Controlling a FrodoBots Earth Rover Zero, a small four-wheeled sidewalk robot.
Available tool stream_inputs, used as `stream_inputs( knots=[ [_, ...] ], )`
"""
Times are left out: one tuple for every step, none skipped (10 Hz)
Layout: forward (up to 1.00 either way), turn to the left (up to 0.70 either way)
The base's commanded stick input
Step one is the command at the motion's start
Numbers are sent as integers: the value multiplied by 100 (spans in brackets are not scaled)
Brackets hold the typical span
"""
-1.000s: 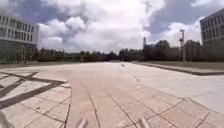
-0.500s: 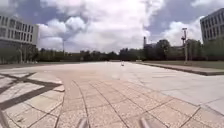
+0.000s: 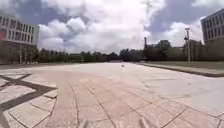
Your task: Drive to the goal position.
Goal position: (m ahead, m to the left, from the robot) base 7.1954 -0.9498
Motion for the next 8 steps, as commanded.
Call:
stream_inputs(
  knots=[
    [70,0],
    [70,0],
    [70,0],
    [70,0],
    [70,0],
    [70,0],
    [70,0],
    [70,0]
  ],
)
